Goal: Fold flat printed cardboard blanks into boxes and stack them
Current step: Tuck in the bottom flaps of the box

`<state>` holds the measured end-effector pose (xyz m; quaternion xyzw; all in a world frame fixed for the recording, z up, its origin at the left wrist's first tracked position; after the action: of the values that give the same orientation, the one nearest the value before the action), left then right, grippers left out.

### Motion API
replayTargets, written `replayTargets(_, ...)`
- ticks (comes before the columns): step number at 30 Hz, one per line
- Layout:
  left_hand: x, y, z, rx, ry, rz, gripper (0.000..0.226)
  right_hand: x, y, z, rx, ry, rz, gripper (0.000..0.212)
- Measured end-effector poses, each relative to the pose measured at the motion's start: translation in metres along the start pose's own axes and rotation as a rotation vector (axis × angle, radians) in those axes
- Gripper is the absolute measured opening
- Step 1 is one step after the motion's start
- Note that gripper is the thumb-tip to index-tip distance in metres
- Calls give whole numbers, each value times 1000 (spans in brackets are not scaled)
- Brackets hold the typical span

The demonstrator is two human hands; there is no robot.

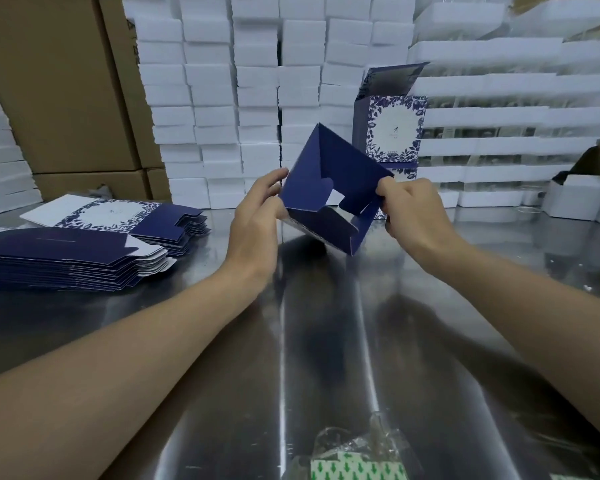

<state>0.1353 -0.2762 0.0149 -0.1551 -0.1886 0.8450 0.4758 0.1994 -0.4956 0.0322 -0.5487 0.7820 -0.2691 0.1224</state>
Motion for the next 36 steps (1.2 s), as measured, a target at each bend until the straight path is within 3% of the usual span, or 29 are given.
replayTargets(5,-5,0,-15,74,-72,-74,39,4,1,2,144,283,17,46)
replayTargets(10,-8,3,-23,58,-192,-119,67,2,4,6,180,417,30,55)
replayTargets(18,-19,-8,-35,82,-205,-224,86,-8,10,0,281,437,2,62)
replayTargets(22,-14,-12,-43,43,-305,-273,97,-12,9,6,304,445,-65,45)
replayTargets(26,-13,-11,-42,-57,-332,-340,97,-29,14,18,293,464,-307,19)
replayTargets(30,-12,-12,-48,-77,-403,-381,113,-35,24,27,281,482,-469,41)
replayTargets(36,-4,-10,-40,-140,-429,-309,122,-26,34,27,274,367,-427,59)
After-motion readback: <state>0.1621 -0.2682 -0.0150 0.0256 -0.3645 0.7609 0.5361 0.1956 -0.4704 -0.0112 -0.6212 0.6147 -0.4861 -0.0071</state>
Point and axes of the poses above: each hand's wrist, its own y-axis away from the middle knuckle, its own x-axis out of the back of the hand, z = x × y, the point moved 8 cm from there along -y, towards the middle knuckle, and after that the axes turned 14 degrees about z, right-handed, at the moved point
